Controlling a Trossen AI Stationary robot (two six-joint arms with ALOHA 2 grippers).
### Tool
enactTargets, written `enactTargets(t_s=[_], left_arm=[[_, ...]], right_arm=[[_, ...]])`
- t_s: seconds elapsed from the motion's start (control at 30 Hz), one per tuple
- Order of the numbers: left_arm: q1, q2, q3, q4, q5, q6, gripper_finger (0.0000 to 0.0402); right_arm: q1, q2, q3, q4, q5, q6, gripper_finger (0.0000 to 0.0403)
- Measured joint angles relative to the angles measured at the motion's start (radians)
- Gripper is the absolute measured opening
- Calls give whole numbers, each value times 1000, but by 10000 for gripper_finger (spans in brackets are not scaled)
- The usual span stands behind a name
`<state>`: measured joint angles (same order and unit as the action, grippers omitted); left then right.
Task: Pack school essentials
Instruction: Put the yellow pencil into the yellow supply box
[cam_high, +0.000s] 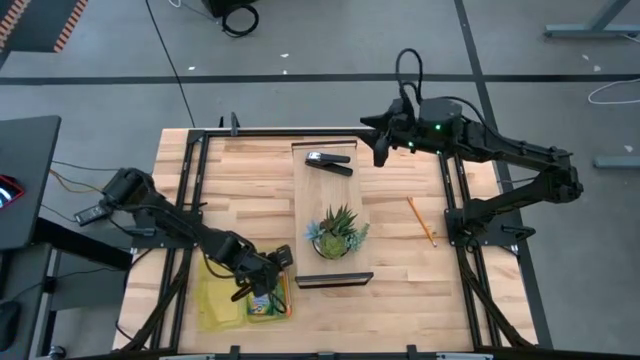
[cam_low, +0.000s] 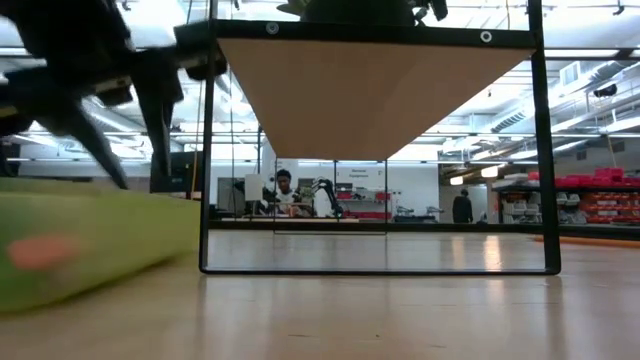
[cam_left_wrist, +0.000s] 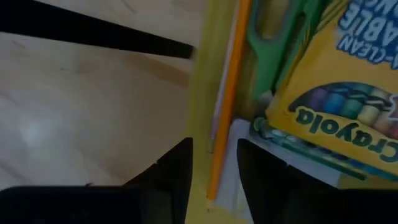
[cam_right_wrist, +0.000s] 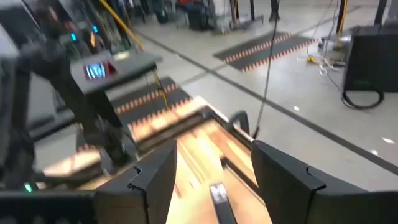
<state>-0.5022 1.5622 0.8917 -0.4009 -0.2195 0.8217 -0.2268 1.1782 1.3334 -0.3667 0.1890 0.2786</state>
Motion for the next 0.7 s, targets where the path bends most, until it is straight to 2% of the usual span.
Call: enactTargets(t_s=[0.17,0.5,0.7], left_arm=[[0,-68,0,-69,1,-34,115],[4,-242,0,-318,0,-131,76],[62,-367,0,-463,-5,-236,51]], right_arm=[[-1,0,-16,-60,0,-21,213],[-16,-3,-17,-178,-4,-45,213],[-29,-3,-17,-272,-4,-68,213]])
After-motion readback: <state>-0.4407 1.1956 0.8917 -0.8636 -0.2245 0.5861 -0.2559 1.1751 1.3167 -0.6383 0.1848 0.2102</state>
